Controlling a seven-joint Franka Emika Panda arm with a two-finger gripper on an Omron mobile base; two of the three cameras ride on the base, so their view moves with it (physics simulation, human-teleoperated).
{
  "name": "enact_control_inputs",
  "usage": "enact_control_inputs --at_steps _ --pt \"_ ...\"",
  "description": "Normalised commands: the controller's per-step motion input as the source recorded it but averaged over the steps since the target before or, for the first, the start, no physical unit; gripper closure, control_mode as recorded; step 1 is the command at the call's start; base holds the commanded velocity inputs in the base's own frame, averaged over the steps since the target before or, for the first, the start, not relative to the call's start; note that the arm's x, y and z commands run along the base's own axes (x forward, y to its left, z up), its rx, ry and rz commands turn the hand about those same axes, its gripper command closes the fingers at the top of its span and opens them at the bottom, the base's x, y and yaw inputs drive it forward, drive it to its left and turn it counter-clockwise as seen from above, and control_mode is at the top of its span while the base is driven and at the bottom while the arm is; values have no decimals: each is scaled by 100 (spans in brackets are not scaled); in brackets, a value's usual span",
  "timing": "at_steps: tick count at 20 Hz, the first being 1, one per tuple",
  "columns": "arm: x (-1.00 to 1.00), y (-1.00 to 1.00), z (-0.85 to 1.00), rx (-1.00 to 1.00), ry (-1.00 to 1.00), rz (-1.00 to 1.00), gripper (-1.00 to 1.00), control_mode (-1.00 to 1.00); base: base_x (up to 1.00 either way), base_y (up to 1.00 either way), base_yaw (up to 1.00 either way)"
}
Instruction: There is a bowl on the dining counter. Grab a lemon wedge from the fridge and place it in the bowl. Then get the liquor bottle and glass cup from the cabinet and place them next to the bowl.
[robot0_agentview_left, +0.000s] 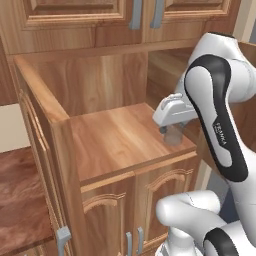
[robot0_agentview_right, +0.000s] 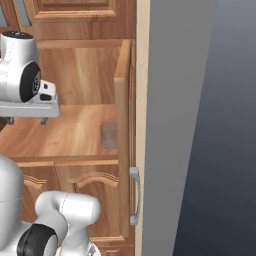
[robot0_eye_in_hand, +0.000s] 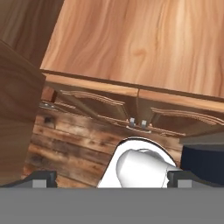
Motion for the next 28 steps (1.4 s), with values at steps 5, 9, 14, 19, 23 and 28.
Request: enact_control_inputs --at_steps 5,9,14,19,23,28 --pt "28 -19 -22 -17 -13 3 -100 -100 0 0 0" --pt "29 -20 -33 -25 -21 0 -100 -100 0 0 0" --pt "29 -39 -30 -17 -15 0 -100 -100 0 0 0" --pt "52 -43 -13 -2 0 3 -100 -100 0 0 0" --pt "69 -12 -31 0 1 4 -100 -100 0 0 0" --pt "76 0 -47 0 0 2 -100 -100 0 0 0"
